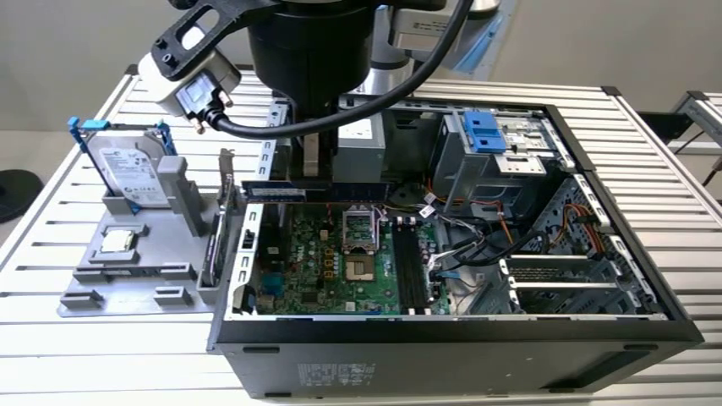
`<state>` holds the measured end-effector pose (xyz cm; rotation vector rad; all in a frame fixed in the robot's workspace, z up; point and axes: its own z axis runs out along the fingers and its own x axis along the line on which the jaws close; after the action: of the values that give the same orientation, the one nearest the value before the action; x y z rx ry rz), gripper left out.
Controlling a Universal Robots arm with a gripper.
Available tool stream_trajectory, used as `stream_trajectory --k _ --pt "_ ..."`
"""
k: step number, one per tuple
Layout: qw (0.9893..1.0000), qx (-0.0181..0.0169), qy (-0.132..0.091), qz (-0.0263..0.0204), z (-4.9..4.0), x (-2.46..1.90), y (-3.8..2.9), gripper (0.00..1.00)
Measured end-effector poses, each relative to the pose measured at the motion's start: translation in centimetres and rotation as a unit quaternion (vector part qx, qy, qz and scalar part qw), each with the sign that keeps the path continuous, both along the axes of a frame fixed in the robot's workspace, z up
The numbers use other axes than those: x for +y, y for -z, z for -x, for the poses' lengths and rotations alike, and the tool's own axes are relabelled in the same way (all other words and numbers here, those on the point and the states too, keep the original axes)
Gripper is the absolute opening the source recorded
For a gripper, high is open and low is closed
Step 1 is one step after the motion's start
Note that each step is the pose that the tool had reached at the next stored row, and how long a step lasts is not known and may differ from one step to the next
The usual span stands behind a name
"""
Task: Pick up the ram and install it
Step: 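Pick up the ram and move it above insertion slot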
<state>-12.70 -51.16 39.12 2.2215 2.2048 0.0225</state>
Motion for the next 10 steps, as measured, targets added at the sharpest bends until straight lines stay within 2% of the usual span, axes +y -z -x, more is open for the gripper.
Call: stream_trajectory --k 10 --pt "1.0 0.0 0.0 0.0001 -0.27 0.0 -0.01 0.0"
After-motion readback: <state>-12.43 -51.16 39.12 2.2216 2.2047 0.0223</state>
